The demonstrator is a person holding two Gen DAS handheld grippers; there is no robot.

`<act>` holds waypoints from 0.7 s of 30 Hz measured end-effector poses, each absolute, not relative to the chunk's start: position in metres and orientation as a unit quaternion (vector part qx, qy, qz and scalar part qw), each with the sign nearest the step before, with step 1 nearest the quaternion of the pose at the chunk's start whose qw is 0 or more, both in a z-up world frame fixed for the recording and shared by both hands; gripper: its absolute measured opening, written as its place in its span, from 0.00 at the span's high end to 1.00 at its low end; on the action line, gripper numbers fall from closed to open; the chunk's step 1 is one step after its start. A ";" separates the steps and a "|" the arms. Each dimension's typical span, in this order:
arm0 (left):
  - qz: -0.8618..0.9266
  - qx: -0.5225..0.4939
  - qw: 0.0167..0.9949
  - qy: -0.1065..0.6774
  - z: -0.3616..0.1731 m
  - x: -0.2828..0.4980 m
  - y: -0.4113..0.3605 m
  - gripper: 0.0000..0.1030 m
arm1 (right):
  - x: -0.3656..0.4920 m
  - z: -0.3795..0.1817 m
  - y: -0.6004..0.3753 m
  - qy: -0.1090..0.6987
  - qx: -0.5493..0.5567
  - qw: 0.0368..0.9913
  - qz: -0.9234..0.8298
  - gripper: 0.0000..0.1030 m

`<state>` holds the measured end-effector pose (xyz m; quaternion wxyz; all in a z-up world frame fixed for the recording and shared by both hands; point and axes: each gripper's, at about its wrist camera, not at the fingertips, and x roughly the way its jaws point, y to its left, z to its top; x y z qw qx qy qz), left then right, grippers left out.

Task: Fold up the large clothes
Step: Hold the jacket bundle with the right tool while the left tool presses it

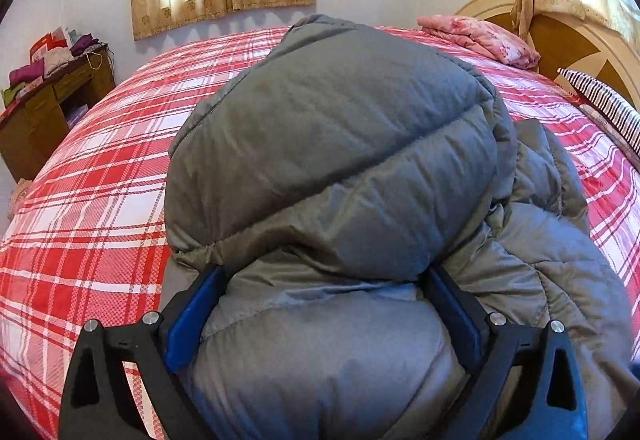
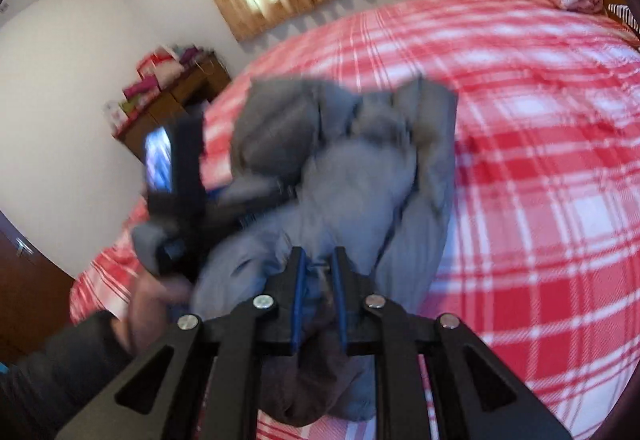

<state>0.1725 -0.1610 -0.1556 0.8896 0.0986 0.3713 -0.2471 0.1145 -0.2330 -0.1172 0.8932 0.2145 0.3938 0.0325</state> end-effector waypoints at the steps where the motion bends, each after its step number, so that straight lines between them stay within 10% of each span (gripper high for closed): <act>1: -0.247 0.100 0.889 0.371 -0.156 0.172 -0.161 0.04 | 0.114 -0.127 -0.234 0.401 0.221 0.889 0.027 0.82; 11: -0.245 0.108 0.892 0.364 -0.157 0.169 -0.163 0.04 | 0.114 -0.165 -0.244 0.413 0.260 0.872 0.030 0.94; 21: -0.241 0.100 0.897 0.357 -0.153 0.165 -0.161 0.04 | 0.157 -0.054 -0.301 0.345 0.219 0.912 0.018 0.82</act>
